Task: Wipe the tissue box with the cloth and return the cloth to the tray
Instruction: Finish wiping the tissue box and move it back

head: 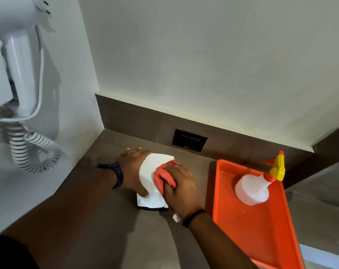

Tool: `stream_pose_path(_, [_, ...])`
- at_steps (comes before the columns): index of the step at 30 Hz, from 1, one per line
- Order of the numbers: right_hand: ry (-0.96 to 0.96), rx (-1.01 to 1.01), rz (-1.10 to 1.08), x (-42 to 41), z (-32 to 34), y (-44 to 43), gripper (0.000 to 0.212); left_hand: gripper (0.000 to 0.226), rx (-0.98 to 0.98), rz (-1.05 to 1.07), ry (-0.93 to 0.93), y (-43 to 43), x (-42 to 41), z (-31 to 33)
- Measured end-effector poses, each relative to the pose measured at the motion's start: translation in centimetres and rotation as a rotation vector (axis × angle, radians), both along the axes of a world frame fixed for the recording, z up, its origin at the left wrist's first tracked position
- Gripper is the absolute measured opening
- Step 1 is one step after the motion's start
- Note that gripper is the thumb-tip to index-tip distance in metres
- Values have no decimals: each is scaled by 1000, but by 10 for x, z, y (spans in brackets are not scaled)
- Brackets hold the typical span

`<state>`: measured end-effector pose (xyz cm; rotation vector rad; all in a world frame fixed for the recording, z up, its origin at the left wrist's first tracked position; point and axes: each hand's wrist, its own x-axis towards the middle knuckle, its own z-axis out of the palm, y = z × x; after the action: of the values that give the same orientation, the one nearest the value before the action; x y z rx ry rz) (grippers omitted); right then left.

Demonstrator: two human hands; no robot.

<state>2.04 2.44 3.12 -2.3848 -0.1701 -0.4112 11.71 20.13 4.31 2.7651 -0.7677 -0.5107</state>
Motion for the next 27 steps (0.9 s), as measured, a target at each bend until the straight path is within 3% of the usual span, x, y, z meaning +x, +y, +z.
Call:
stream_pose_path(5, [295,922,-454,-14,-1,-26,28,138,16,11,1,1,1,1])
stream_pose_path(8, [321,1139,-620,-30,1,-69,20,149,71,-5,-5,-4,1,7])
stream_pose_path(11, [219,971,-715,-45,-2,-120,14,154,2,-44,-134,-26,-5,17])
stream_pose_path(13, [180,715,-737,-58,-5,-151,15,141,-179,-119,-273,-56,-18,21])
stream_pose_path(16, [204,302,-650,-78,-16,-179,24,124,-352,-252,-279,-110,-45,13])
stream_pose_path(19, [294,-100,-461,-91,-36,-193,29,123,-275,-375,-204,-162,-70,-13])
stream_pose_path(23, [561,-413,-365,-98,-61,-189,41,141,-35,-428,-65,-204,-83,-50])
stream_pose_path(27, [730,-469,-289,-99,-86,-188,66,148,23,-465,2,-210,-90,-71])
